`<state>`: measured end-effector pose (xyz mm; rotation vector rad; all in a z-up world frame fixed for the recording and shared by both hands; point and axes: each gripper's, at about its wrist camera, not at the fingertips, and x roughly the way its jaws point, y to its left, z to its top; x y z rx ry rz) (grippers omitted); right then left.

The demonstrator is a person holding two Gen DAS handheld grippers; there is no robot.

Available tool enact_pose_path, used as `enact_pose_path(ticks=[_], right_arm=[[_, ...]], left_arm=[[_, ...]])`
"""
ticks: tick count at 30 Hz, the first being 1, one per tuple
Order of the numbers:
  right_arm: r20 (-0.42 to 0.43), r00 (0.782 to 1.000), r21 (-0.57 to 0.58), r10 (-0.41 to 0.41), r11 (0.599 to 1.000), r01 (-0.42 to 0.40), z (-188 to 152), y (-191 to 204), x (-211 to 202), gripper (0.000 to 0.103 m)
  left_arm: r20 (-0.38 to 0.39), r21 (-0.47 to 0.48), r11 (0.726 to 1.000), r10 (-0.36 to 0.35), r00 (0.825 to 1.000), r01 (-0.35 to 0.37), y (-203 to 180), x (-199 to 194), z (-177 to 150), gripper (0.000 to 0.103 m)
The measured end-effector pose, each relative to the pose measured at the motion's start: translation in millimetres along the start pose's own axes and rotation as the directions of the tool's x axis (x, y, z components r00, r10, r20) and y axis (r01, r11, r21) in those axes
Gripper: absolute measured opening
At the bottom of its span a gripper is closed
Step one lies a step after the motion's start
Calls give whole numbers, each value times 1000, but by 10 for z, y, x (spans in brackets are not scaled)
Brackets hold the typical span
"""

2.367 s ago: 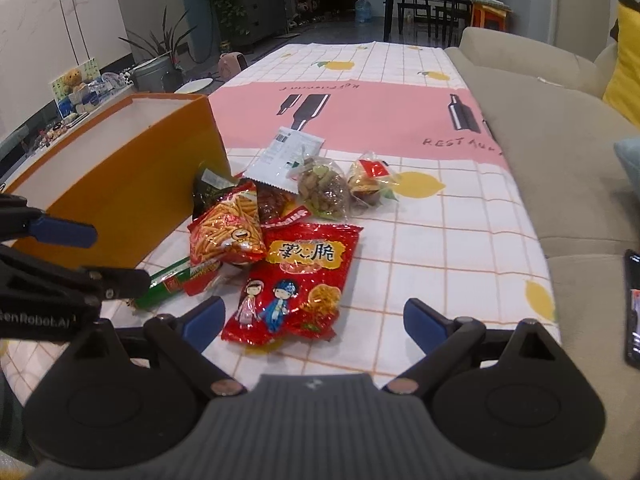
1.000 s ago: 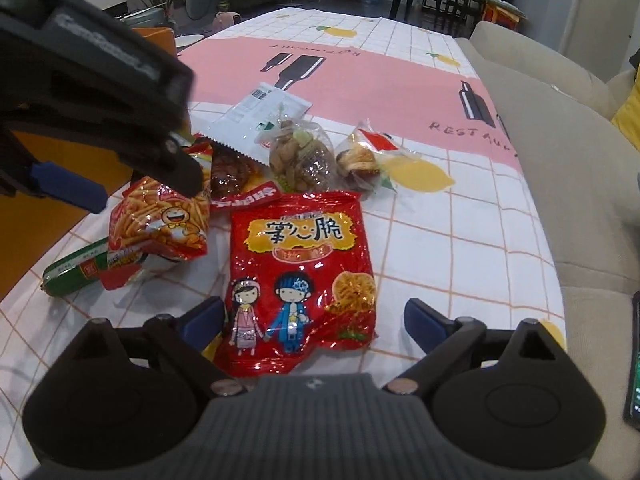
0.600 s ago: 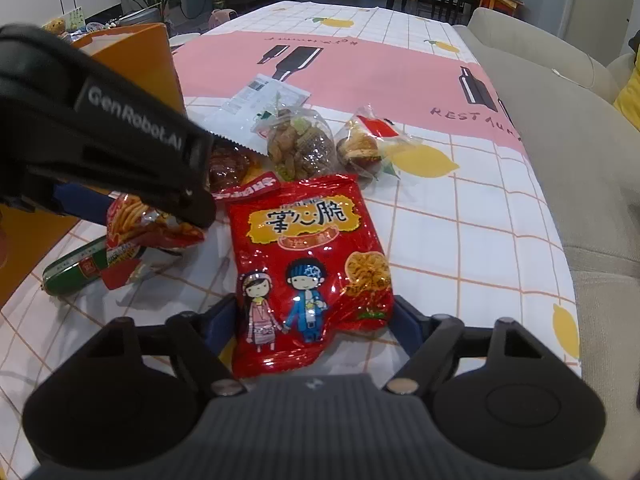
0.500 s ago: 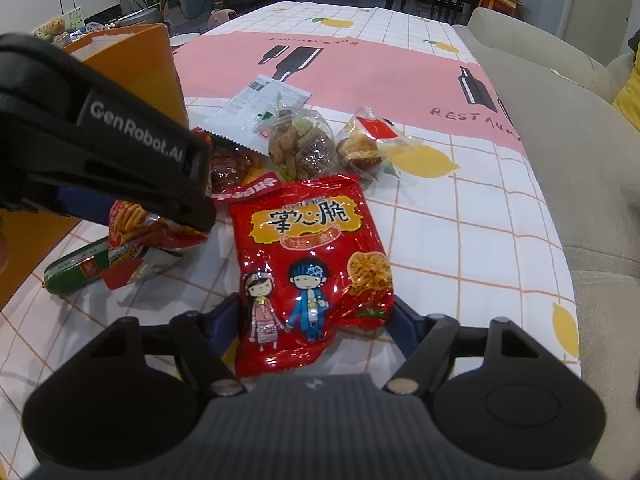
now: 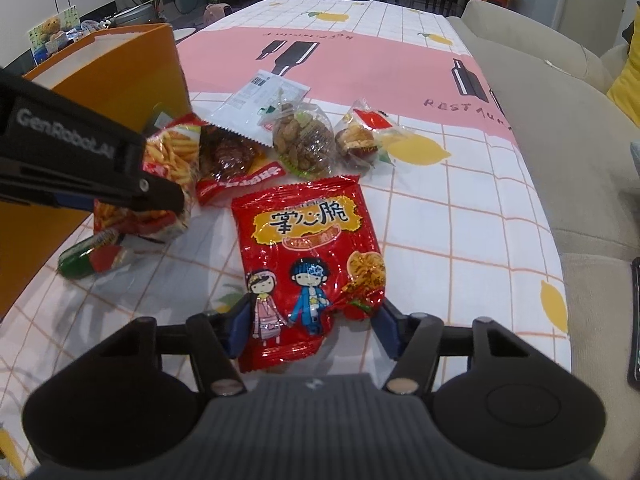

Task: Organize snacks
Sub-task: 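Grasp the red Mimi bag with the left tool while the right tool grasps the cartoon chip bag, then carry both red bags over the orange box and open both tools to release them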

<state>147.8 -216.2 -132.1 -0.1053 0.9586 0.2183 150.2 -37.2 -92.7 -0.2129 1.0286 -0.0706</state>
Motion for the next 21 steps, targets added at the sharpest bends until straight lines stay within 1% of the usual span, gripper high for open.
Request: enact_pose_path(ticks=[5, 11, 16, 21], right_arm=[[-8, 1000, 5, 19, 1000, -19, -67, 32, -156, 59], [13, 1000, 15, 25, 1000, -26, -130, 62, -366, 59], [53, 998, 47, 36, 998, -39, -152, 32, -545, 59], [110, 993, 40, 49, 998, -54, -135, 72, -722, 59]], left_arm=[[3, 30, 999, -20, 1000, 20, -9, -203, -58, 50], [23, 56, 998, -37, 999, 36, -12, -457, -131, 50], [48, 68, 996, -52, 998, 48, -5, -655, -185, 50], [87, 86, 995, -62, 994, 55, 25, -873, -159, 50]])
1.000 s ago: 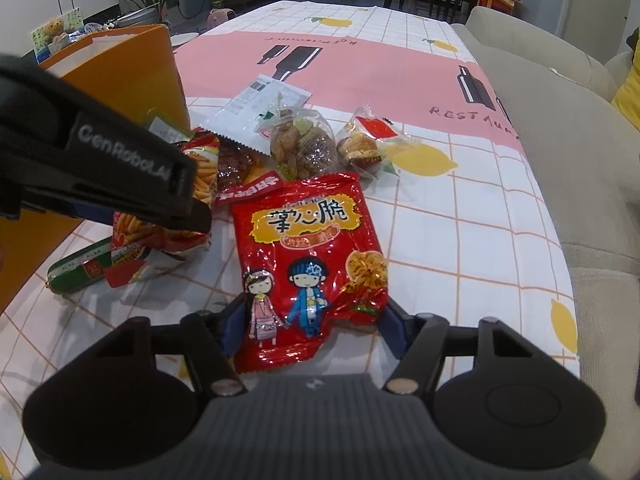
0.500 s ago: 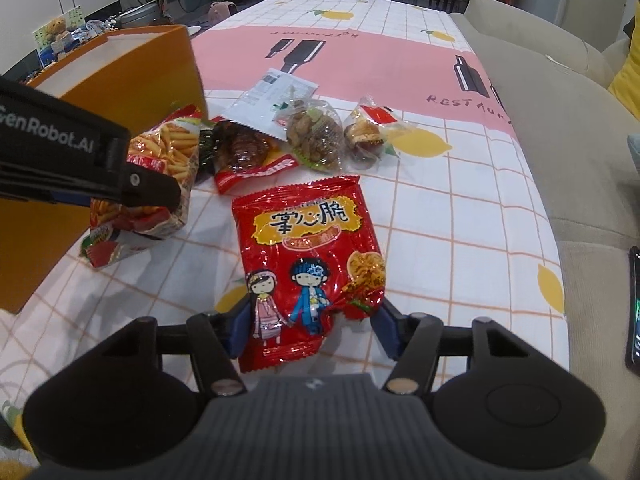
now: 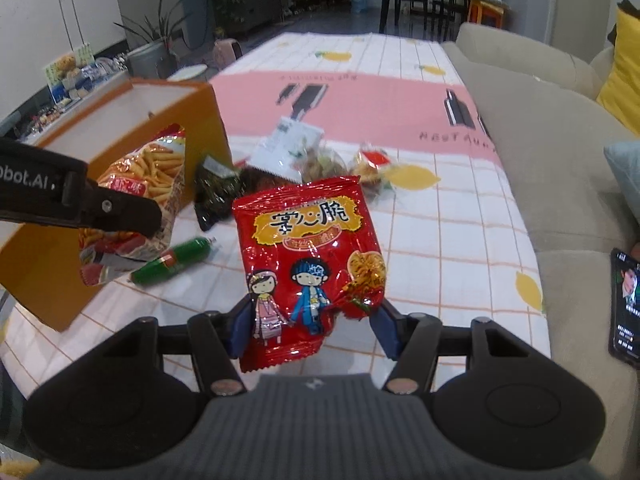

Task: Organize snacks
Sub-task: 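Carry both red bags over the orange box and open both tools to release them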

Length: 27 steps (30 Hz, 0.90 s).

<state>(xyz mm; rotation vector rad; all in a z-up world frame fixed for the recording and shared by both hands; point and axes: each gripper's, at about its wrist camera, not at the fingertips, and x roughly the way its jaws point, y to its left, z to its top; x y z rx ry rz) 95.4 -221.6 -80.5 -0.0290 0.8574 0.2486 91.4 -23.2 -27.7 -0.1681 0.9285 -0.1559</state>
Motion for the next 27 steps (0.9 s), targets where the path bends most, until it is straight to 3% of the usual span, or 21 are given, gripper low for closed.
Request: enact_pose_path(ticks=[4, 13, 19, 27], right_arm=[[28, 999, -12, 15, 1000, -15, 55, 71, -87, 58], [80, 992, -87, 98, 992, -91, 260, 419, -283, 58], [72, 983, -192, 168, 970, -152, 465, 798, -278, 58], [58, 979, -368, 197, 915, -162, 848, 1312, -110, 58]], left_arm=[[7, 2, 1000, -21, 1000, 21, 34, -156, 76, 50], [39, 71, 997, -1, 999, -2, 274, -521, 389, 50], [48, 127, 987, 96, 994, -102, 545, -602, 586, 50], [-27, 67, 979, 196, 980, -194, 1073, -480, 806, 50]])
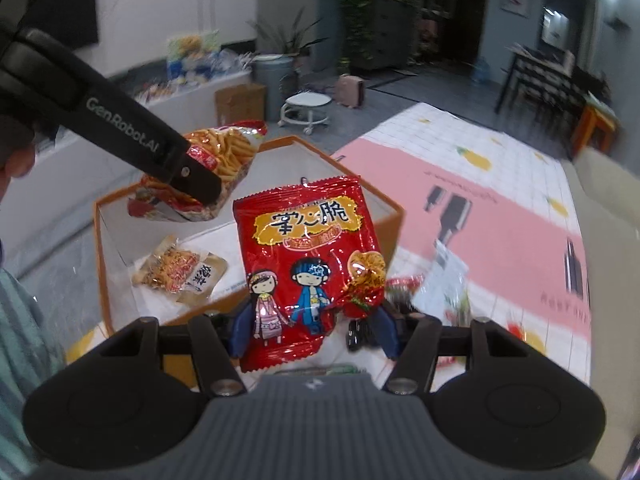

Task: Organize snacks
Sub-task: 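Carry both red bags over the orange box and open both tools to release them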

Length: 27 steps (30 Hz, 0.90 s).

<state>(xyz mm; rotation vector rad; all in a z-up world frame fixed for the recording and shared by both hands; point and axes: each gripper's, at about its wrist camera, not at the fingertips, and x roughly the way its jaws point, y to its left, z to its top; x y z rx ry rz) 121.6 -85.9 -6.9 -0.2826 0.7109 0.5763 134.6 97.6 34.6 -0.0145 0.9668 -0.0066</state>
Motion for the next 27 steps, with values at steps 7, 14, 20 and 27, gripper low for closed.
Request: enact_pose_path(ticks=[7, 14, 20, 27], right_arm=[[-62, 998, -141, -15, 990, 6, 273, 138, 414, 58], [-114, 992, -312, -47, 950, 9, 410, 347, 771, 58], [-164, 986, -419, -44, 908, -29, 420, 498, 1054, 58], [-223, 973, -493, -58, 868, -62, 401, 641, 1320, 59]], left_arm=[[-134, -26, 999, 32, 990, -36, 266, 413, 60, 50], [-238, -21, 993, 109, 965, -118, 425, 788, 13, 50], [-297, 16, 985, 168, 940, -172, 433, 1035, -53, 50], [-340, 13, 981, 186, 922, -193, 497, 1210, -118, 51]])
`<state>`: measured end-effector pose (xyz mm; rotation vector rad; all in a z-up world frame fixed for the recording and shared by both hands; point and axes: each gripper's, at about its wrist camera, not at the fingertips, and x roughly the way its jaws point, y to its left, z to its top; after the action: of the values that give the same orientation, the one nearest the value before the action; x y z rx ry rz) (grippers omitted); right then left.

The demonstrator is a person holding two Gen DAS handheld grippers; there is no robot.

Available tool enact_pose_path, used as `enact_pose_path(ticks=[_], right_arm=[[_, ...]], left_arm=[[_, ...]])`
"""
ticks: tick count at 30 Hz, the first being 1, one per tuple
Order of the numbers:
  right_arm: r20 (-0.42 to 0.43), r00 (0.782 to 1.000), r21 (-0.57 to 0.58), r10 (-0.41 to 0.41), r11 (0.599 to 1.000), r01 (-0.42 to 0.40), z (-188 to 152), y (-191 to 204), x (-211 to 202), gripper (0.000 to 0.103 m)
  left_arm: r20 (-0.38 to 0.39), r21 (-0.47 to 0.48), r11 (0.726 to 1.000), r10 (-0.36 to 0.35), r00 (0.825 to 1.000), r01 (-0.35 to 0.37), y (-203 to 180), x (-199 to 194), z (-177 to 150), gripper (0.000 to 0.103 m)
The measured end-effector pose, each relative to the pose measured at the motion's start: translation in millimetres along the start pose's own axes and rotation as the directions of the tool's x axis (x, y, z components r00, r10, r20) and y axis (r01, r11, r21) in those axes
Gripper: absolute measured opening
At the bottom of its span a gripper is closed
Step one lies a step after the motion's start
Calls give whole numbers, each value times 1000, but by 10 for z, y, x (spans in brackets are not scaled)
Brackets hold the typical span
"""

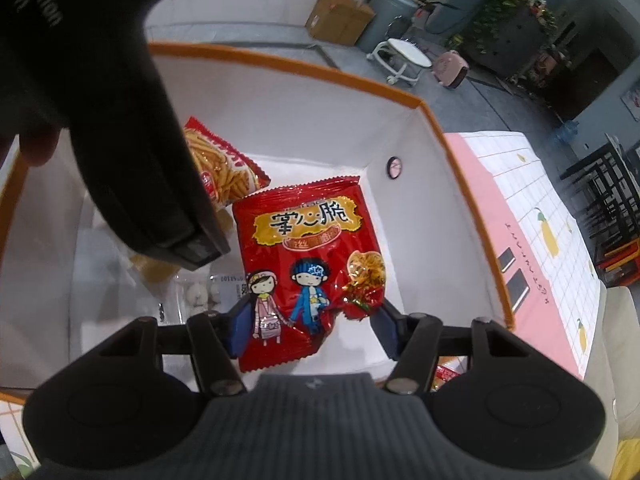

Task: Organize snacks
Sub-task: 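Carry both red bags over the orange box and open both tools to release them, then withdraw both tools from the box back toward the remaining snacks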

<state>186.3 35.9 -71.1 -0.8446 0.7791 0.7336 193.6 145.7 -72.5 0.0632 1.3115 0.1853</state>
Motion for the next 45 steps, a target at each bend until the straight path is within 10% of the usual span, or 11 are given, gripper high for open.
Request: enact_pose_path(ticks=[30, 37, 45], right_arm=[[63, 996, 107, -56, 993, 49, 19, -293, -301, 92], [161, 980, 242, -118, 967, 76, -226, -405, -697, 94], [266, 945, 429, -188, 901, 59, -910, -549, -1129, 94]], left_arm=[[176, -32, 999, 5, 984, 0, -82, -632, -43, 84], [373, -75, 996, -12, 928, 42, -192, -1170, -233, 84], [528, 89, 988, -154, 835, 126, -705, -1641, -561, 87]])
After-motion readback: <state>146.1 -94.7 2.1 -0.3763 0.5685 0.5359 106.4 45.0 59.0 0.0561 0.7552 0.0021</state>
